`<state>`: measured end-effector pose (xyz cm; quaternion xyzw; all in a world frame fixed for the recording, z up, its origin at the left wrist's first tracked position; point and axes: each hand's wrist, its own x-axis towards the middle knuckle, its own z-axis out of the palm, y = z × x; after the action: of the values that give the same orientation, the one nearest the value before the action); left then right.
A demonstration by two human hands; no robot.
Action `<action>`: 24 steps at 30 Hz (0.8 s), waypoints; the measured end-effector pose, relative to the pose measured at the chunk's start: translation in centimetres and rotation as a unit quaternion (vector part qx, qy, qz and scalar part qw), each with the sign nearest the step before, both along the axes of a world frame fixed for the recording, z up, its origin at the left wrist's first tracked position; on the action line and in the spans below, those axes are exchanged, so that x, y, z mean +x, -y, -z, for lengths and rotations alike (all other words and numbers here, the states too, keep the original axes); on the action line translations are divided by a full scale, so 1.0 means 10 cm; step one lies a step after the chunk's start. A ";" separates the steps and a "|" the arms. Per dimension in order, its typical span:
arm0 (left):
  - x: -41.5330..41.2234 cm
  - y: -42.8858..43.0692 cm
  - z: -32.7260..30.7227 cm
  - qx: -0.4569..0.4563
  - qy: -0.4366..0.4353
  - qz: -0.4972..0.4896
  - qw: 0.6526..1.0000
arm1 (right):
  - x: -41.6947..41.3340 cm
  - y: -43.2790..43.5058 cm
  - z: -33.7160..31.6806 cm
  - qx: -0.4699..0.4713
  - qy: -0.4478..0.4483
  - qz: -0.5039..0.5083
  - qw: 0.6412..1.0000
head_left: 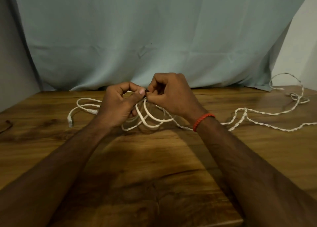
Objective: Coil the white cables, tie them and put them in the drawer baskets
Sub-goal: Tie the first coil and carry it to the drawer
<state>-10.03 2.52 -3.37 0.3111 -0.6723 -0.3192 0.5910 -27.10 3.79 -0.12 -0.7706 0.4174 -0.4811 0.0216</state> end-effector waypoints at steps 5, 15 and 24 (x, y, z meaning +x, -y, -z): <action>0.00 0.00 0.00 0.017 -0.007 0.028 0.999 | 0.02 0.03 0.03 -0.073 -0.118 0.027 0.990; -0.07 0.00 0.01 0.060 -0.051 0.080 0.994 | 0.06 0.02 0.03 -0.165 -0.155 0.019 0.974; -0.07 0.00 -0.01 0.170 -0.110 0.138 0.970 | -0.01 0.08 0.02 -0.080 -0.094 -0.024 0.992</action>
<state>-10.75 2.55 -3.25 0.2746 -0.5753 -0.5395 0.5500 -27.18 2.94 -0.28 -0.8213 0.3596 -0.4377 -0.0680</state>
